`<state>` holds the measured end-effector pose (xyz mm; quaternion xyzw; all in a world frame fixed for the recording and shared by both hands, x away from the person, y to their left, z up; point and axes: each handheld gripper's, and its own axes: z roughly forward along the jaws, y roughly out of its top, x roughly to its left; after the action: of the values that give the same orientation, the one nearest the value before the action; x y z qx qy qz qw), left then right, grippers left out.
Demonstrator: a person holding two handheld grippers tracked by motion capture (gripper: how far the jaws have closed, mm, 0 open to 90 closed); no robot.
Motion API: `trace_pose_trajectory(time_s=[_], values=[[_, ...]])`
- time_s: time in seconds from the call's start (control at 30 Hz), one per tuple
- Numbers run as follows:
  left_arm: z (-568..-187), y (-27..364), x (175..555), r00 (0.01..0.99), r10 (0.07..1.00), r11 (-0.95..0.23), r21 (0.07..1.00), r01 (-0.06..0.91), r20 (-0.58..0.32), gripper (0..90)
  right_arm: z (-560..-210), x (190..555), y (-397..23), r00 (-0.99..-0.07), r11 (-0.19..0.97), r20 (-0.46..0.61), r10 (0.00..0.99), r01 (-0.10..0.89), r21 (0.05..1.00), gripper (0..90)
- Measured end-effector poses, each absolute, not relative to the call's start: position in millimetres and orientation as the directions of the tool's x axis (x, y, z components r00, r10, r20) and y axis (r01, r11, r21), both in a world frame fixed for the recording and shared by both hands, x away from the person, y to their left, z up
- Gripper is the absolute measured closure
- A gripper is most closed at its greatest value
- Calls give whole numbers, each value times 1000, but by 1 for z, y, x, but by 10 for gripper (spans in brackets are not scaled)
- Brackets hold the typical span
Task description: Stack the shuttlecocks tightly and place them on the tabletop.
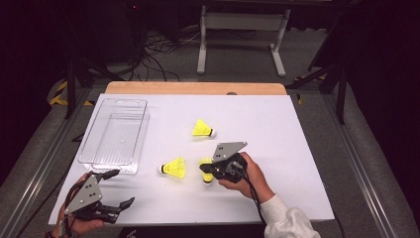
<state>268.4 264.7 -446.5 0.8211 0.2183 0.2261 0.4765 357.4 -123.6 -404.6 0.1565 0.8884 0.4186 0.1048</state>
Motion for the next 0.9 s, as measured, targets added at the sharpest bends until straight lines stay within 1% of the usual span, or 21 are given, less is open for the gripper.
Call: trace_pose_trajectory(time_s=[0.1,0.27,0.57,0.6,0.7,0.9], values=[[-447,264,268,802,575,-451,881,143,164,77,-407,361,-119,-909,558,-71,411,190,808,900],[-447,265,268,803,574,-449,882,142,163,77,-415,365,-118,-877,488,-57,477,211,847,900],[-446,265,268,804,571,-451,882,141,163,77,-424,366,-127,-860,481,-44,509,241,843,866],[-447,265,268,804,572,-451,881,142,163,78,-425,366,-130,-854,485,-47,518,248,839,830],[-446,265,268,804,572,-450,881,143,162,77,-426,364,-134,-850,490,-43,526,262,831,817],[-447,264,269,804,572,-451,881,145,161,77,-429,361,-147,-844,496,-13,536,302,814,760]])
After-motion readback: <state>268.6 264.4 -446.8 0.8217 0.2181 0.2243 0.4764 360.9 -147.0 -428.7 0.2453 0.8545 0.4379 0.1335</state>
